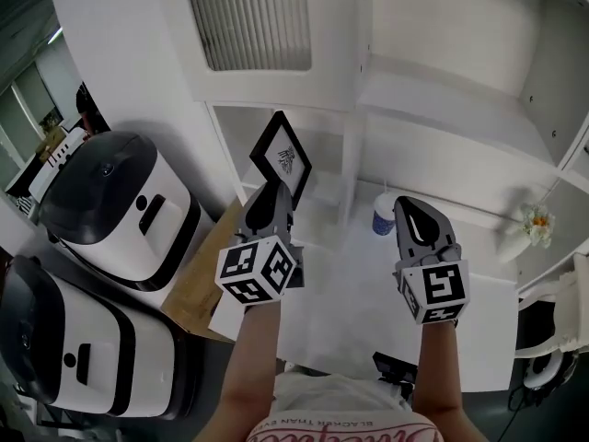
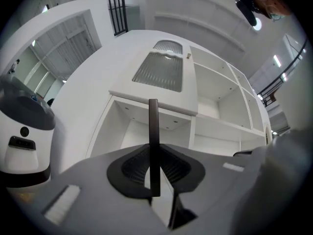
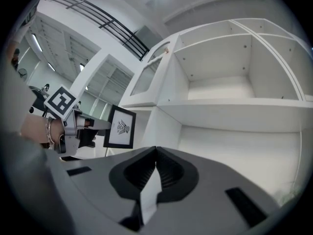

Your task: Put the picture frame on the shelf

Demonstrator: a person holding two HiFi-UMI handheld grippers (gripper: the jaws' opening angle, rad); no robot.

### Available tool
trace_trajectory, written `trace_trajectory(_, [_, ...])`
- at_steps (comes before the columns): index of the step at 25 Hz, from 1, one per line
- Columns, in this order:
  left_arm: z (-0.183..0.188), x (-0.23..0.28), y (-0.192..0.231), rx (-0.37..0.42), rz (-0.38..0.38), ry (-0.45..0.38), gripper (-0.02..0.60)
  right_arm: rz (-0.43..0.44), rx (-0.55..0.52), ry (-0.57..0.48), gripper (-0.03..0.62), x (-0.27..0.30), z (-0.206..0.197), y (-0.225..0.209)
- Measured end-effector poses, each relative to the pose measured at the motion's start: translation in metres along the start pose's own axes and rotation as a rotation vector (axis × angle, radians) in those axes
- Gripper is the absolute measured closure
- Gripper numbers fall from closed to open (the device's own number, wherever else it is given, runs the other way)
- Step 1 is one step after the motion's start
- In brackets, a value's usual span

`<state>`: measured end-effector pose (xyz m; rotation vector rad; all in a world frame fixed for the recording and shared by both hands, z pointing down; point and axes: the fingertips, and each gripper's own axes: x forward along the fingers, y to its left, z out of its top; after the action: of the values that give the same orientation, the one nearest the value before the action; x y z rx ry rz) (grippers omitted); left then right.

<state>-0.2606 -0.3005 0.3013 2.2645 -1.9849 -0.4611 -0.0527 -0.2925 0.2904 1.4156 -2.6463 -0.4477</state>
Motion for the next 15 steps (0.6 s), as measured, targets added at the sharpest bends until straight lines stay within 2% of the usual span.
trace_trajectory(9, [-0.018, 0.021, 0.036, -0.243, -0.047, 0.051, 0.515, -0.071, -0.019, 0.039, 0.586, 0.012, 0.0, 0.013])
trace_trajectory(15, [-0.039, 0.028, 0.052, -0.446, -0.061, 0.088, 0.515, -0.091, -0.042, 0.067, 0.586, 0.015, -0.002, 0.021])
